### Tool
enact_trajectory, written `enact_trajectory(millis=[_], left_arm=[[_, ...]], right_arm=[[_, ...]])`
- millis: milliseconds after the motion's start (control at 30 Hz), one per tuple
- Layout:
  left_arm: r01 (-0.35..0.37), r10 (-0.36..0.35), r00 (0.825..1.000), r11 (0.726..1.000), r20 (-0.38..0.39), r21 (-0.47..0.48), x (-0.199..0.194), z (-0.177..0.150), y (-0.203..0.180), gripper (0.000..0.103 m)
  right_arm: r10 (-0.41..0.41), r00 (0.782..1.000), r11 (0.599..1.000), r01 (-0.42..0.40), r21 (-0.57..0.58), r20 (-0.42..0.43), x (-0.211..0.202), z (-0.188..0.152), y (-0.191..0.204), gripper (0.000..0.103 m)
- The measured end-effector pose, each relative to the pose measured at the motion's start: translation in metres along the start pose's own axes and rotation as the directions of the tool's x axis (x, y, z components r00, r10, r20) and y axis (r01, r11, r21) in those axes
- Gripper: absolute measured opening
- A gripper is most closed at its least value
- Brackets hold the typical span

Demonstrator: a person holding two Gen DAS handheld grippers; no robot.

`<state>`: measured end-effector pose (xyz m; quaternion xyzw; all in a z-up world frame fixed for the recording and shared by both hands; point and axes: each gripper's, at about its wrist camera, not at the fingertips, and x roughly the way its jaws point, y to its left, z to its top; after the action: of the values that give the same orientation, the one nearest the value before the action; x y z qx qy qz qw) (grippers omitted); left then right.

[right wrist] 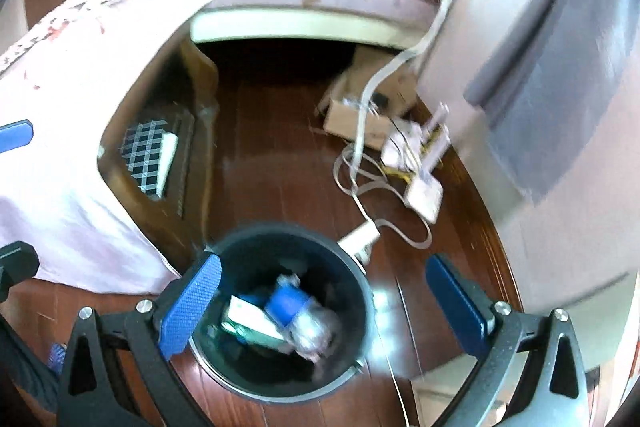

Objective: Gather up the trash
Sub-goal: 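Move both tools back toward the remaining bed items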

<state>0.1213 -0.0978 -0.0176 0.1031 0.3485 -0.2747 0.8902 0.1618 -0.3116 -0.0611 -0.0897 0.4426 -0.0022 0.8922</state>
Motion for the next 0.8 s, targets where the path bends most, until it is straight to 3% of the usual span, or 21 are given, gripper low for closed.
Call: enact_trajectory(millis=[200, 400, 800], left_arm=[[-0.093, 0.096, 0.995, 0.994, 0.039, -0.062, -0.028, -0.005, 0.047, 0.102], [-0.198, 0.206, 0.977, 0.971, 0.049, -0.135, -0.046, -0.013, 0.093, 0.102], [-0.391, 0.406, 0.914, 0.876, -0.006, -0.284, -0.087, -0.044, 0.197, 0.102]], right_arm=[[0.058, 0.994, 0.998, -0.055, -0.035, 0.093, -0.012, 0.038, 0.044, 0.103], [0.132, 0.979, 0.990, -0.121, -0.079, 0.157, -0.019, 0.066, 0.094, 0.103], [0.271, 0.935, 0.961, -0.251, -0.114, 0.230, -0.027, 0.103, 0.180, 0.103]])
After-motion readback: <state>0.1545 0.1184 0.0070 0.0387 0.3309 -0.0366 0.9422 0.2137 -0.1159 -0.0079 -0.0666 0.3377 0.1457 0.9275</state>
